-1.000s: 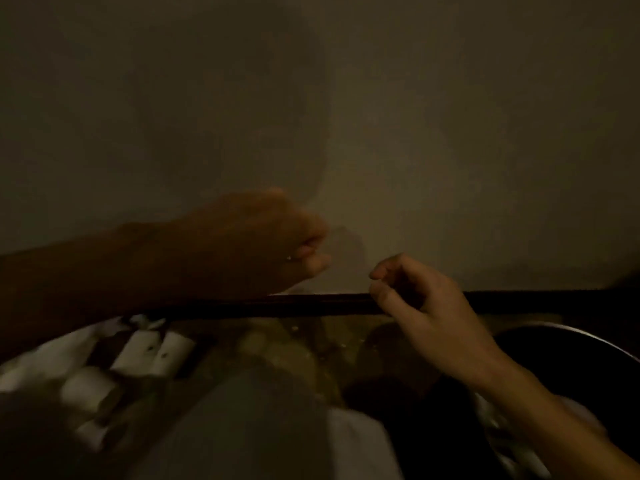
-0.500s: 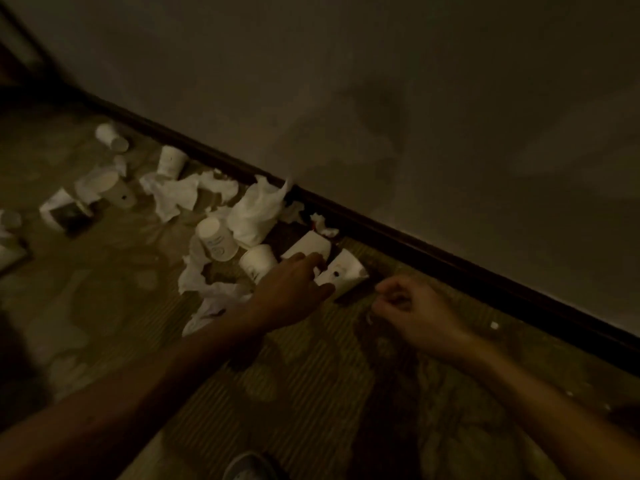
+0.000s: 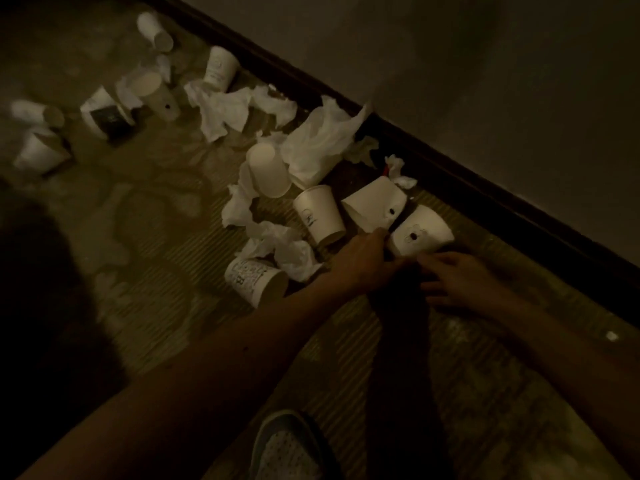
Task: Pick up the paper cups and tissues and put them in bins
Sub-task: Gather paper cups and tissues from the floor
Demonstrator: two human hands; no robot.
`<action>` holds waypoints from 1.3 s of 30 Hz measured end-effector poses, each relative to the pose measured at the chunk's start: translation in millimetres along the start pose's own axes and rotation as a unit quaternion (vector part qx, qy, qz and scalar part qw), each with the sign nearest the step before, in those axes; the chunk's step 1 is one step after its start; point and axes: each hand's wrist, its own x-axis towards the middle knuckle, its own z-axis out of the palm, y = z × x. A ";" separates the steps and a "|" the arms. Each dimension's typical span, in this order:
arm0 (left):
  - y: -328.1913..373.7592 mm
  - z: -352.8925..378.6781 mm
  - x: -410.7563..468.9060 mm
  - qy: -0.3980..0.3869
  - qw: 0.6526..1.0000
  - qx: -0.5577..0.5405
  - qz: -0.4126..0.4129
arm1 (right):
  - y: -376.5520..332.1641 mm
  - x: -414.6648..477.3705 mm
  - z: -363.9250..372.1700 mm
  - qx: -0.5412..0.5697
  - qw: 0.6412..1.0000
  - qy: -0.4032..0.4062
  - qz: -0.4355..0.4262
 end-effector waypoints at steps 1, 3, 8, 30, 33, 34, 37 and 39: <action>-1.1 -0.1 0.0 -0.001 1.000 -0.017 -0.006 | 1.3 2.7 2.2 0.004 1.000 0.007 -0.002; -4.5 -0.9 -1.0 0.009 0.998 -0.060 -0.015 | 4.5 5.5 5.4 0.013 1.000 0.013 -0.007; -16.9 -0.6 -8.0 0.064 0.985 -0.161 -0.020 | 7.1 7.1 13.3 0.007 0.999 0.028 -0.025; -38.4 -53.0 -56.5 -0.041 0.995 -0.054 0.067 | -6.8 -2.1 40.1 -0.015 1.000 -0.013 -0.004; -66.7 -64.2 -58.1 0.039 0.991 0.127 0.018 | -5.9 -7.5 51.6 -0.010 0.999 -0.033 0.019; -72.2 -61.6 -59.2 0.045 0.987 0.155 0.007 | -6.1 -9.4 54.5 -0.008 0.999 -0.038 0.024; -76.1 -47.6 -55.4 0.068 0.975 0.210 0.010 | -6.1 -11.1 59.2 -0.012 0.999 -0.044 0.026; -76.2 -42.6 -51.7 0.089 0.967 0.236 0.017 | -7.8 -14.2 61.4 -0.014 0.998 -0.049 0.023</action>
